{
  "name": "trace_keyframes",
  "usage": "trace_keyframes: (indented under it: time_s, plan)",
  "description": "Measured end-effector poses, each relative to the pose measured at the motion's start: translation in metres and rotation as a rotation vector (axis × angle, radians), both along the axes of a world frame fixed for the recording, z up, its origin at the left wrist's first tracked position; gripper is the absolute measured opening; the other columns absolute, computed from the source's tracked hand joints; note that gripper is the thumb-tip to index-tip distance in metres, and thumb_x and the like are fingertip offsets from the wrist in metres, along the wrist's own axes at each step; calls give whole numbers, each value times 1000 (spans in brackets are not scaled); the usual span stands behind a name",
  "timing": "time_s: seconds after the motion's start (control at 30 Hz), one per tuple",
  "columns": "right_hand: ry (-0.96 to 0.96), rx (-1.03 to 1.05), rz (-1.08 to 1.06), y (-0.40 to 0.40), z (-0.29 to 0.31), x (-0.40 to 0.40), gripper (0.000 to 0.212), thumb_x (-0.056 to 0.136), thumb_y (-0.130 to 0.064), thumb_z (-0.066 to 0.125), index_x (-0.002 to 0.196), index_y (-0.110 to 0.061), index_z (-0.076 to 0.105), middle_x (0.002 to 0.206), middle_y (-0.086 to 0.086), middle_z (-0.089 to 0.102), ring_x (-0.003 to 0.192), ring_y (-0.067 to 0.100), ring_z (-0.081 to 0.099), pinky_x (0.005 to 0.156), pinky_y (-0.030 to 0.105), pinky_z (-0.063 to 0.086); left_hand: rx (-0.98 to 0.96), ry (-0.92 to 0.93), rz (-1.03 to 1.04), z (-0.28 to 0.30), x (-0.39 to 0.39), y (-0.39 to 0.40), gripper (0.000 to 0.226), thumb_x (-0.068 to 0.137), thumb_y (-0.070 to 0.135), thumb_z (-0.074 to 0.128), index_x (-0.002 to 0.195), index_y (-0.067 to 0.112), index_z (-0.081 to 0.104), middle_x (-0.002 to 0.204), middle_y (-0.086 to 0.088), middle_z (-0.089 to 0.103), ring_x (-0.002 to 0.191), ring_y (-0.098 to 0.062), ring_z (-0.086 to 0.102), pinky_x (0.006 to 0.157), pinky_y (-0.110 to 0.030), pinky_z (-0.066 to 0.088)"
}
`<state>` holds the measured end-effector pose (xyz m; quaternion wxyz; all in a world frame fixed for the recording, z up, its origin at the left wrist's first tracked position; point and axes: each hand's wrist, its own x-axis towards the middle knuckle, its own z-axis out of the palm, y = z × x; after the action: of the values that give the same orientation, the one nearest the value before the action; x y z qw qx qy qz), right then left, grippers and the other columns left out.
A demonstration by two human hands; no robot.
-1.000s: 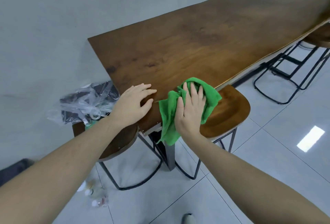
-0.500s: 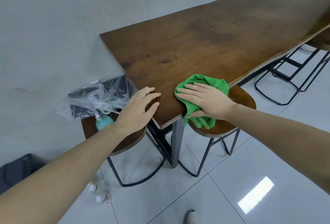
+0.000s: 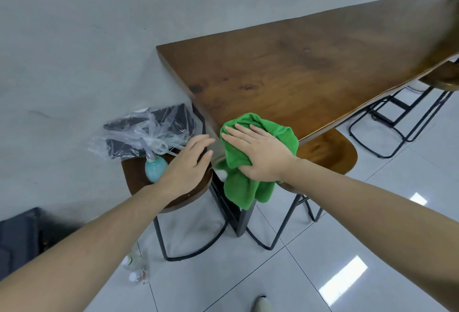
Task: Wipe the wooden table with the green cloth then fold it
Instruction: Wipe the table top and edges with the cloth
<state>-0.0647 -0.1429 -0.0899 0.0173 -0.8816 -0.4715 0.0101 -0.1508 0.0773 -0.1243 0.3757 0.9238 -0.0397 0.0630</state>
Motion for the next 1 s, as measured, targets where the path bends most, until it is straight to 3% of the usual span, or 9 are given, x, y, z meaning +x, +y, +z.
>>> trace_keyframes:
  time_s: [0.1,0.2,0.27,0.37,0.6,0.8,1.0]
  plan:
    - [57,0,19,-5,6,-3,75,84,-44,40,157,-39,23,168,-9,2,155,13,-5,125,40,-3,-28,12,-17,0,-7,4,37,106,28,40,142,21,48,144,10,44,130,6,34,112,-22,26]
    - [75,1,103,-8,8,-3,48,83,-40,51,130,-40,57,168,-8,8,155,18,0,125,43,-3,-48,31,0,-3,-11,10,38,106,30,40,142,23,47,143,12,44,131,4,35,109,-19,24]
    - [90,-1,121,-3,10,0,35,82,-35,59,116,-37,63,167,-8,15,155,19,3,124,39,-5,-62,41,22,-2,-12,12,38,106,31,39,142,23,47,142,13,44,132,1,36,109,-20,24]
    - [139,-56,104,12,15,7,31,83,-25,64,113,-33,67,164,-8,22,155,17,1,123,34,-9,-76,78,52,0,-12,13,40,106,33,38,143,24,46,143,13,44,133,-2,38,109,-22,27]
    - [229,-156,107,65,26,52,30,88,-20,61,115,-29,68,158,-7,30,154,14,-2,124,39,-6,-100,137,142,2,2,19,44,104,42,40,145,27,44,149,10,41,135,-11,42,113,-40,36]
    - [194,-104,169,126,21,128,32,91,-28,58,121,-30,66,155,-9,37,153,12,6,124,38,0,-130,138,292,9,25,7,46,103,42,42,146,25,43,147,6,44,132,-8,43,111,-37,37]
    - [135,36,233,187,9,207,38,92,-31,53,127,-22,65,151,-7,46,147,16,26,122,37,16,-244,170,451,16,51,-23,48,101,48,42,146,30,42,144,10,44,128,-3,43,110,-29,35]
